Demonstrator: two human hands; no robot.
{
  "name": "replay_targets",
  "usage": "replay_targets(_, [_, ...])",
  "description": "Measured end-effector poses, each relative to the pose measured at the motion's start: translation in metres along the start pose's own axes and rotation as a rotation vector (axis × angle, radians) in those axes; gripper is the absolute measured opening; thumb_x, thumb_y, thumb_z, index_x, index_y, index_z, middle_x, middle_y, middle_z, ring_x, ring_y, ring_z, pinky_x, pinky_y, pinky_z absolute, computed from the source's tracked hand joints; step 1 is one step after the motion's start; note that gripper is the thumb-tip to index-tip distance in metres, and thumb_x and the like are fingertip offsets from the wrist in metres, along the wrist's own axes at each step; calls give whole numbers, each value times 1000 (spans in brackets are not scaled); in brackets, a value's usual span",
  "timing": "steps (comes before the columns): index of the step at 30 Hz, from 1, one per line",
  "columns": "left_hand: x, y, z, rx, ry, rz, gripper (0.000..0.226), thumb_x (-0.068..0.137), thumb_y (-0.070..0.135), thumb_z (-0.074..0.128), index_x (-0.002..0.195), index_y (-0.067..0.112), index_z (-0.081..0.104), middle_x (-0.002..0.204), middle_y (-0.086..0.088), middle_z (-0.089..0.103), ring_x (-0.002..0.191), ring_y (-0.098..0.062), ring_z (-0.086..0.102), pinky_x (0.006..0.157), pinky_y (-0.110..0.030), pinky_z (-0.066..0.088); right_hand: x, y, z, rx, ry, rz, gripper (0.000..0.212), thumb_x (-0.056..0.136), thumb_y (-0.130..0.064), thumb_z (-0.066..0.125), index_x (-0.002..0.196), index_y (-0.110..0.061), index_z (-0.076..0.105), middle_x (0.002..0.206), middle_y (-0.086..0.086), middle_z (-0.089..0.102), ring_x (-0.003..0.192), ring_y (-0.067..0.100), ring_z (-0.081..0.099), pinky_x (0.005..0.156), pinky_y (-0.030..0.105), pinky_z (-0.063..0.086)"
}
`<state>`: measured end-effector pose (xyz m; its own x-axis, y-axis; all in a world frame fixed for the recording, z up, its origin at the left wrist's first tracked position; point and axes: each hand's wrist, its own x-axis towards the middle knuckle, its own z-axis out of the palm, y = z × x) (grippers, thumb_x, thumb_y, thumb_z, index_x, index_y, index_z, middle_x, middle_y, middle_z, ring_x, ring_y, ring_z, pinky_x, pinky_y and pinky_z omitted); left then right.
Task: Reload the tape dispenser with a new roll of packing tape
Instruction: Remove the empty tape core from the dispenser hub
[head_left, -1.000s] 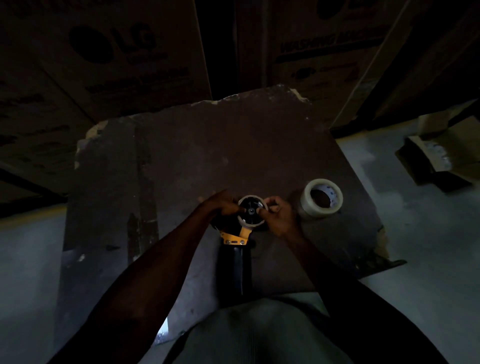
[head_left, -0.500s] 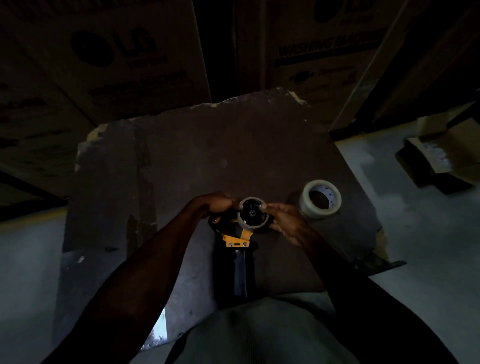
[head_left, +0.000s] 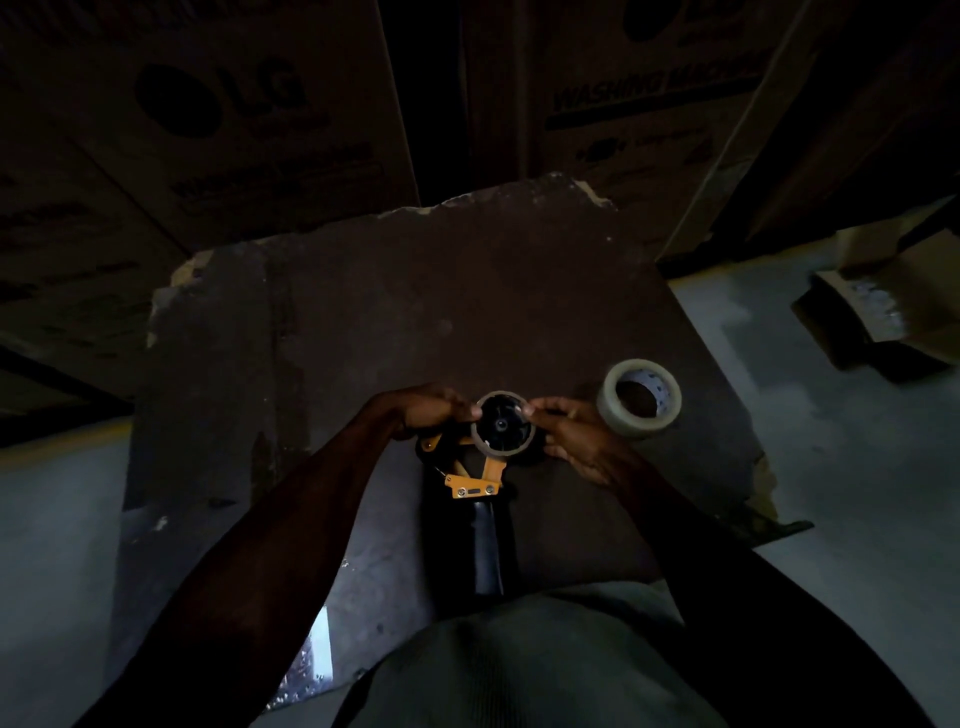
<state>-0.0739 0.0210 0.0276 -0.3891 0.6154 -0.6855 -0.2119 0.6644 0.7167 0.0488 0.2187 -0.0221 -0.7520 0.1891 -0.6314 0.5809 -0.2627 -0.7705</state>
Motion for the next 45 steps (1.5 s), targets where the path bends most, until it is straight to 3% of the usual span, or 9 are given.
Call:
replay_targets(6, [4, -10, -7, -104, 25, -69, 16, 89, 28, 66, 83, 16, 75, 85, -7, 67, 69, -16, 57, 58, -25, 40, 0, -6, 0, -8, -20, -23, 19, 83, -28, 75, 97, -21, 64, 107, 15, 68, 95, 28, 64, 81, 44, 50])
replay_targets(12, [8, -5, -2, -189, 46, -108, 19, 93, 10, 57, 79, 11, 69, 69, 2, 71, 64, -8, 65, 59, -18, 48, -4, -17, -4, -59, -31, -15, 25, 81, -34, 76, 93, -31, 54, 96, 5, 63, 87, 24, 59, 68, 41, 47])
replay_targets(16, [3, 7, 9, -161, 45, -66, 27, 97, 4, 49, 73, 10, 59, 40, 8, 57, 35, 3, 51, 37, -10, 37, -10, -18, -11, -81, -42, -14, 32, 79, -36, 77, 96, -32, 50, 95, 9, 59, 85, 26, 56, 59, 40, 44])
replay_targets(20, [7, 8, 10, -203, 38, -81, 23, 96, 7, 53, 77, 11, 65, 55, 8, 67, 57, -4, 61, 53, -15, 45, -15, -18, -15, -52, -39, 13, 36, 76, -36, 79, 96, -33, 48, 107, 10, 59, 94, 35, 62, 59, 49, 49])
replay_targets(25, [0, 13, 12, -252, 14, -79, 20, 98, 10, 51, 85, 11, 67, 69, 8, 74, 66, -1, 68, 59, -13, 50, -20, -19, -19, -21, -64, 17, 39, 81, -34, 76, 102, -27, 44, 96, 9, 55, 71, 24, 57, 52, 42, 48])
replay_targets(28, [1, 11, 11, -275, 13, -62, 15, 95, 17, 56, 94, 12, 70, 89, 2, 76, 88, -11, 69, 80, -22, 52, -21, -21, -19, 5, -70, 20, 39, 80, -37, 76, 101, -29, 44, 105, 11, 57, 77, 30, 62, 53, 44, 49])
replay_targets(36, [-8, 9, 25, -293, 193, 87, 17, 93, 25, 61, 97, 14, 73, 87, -3, 74, 75, -14, 67, 62, -22, 50, -31, -31, -12, -4, 16, -33, 36, 81, -42, 74, 106, -25, 55, 88, 4, 64, 79, 25, 61, 54, 42, 50])
replay_targets(39, [-10, 12, 32, -190, 270, 140, 16, 93, 26, 61, 90, 17, 75, 74, 5, 73, 63, -4, 65, 57, -19, 47, -37, -32, -13, 10, 43, -49, 34, 85, -36, 72, 112, -17, 61, 99, 2, 68, 90, 20, 64, 74, 48, 57])
replay_targets(45, [-8, 12, 38, 91, 424, 248, 27, 78, 49, 62, 87, 29, 77, 93, 7, 76, 88, -6, 67, 86, -31, 52, -53, -31, -14, 130, 43, -124, 13, 90, -17, 67, 98, -8, 65, 87, 4, 70, 86, 17, 67, 85, 38, 55])
